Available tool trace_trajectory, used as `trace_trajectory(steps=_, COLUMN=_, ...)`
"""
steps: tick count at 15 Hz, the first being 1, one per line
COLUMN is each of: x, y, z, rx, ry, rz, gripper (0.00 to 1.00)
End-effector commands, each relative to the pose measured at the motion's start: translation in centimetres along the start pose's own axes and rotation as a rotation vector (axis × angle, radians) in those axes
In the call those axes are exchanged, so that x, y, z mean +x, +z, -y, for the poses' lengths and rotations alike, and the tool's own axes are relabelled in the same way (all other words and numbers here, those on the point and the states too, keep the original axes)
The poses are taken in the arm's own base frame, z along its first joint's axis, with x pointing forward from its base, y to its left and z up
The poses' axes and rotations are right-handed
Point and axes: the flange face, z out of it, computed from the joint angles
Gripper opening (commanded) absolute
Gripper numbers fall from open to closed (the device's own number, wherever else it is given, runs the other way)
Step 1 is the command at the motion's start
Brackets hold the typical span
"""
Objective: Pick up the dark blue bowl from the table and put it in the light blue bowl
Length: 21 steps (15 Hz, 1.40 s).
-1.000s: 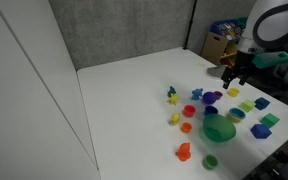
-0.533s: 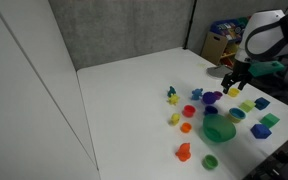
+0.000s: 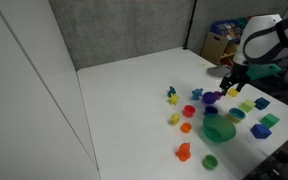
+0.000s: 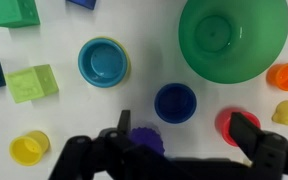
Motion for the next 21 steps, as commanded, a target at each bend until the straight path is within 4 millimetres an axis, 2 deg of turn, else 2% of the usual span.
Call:
trace_trajectory(steps=1, x=1.7, y=2.8, z=-1.1, rx=0.000, ry=-0.010, rz=-0.038, gripper=1.00)
trace_trajectory(steps=10, x=3.7, y=11.5, z=-3.8, rx=-0.020, ry=0.018, rz=-0.072, gripper=1.00)
trace_trajectory(steps=14, x=4.3, y=14.4, z=-3.6, rx=-0.017, ry=0.028, rz=-0.084, gripper=1.00)
trace_trajectory(steps=19, x=4.3, y=16.8, z=-2.6, rx=-0.008, ry=0.024, rz=-0.087, gripper=1.00)
trace_trajectory(steps=20, x=4.2, y=17.1, z=-2.5, rx=-0.006, ry=0.024, rz=-0.086, gripper=0.75)
trace_trajectory(steps=21, x=4.2, y=17.3, z=-2.3, rx=-0.006, ry=0.022, rz=-0.086, gripper=0.73)
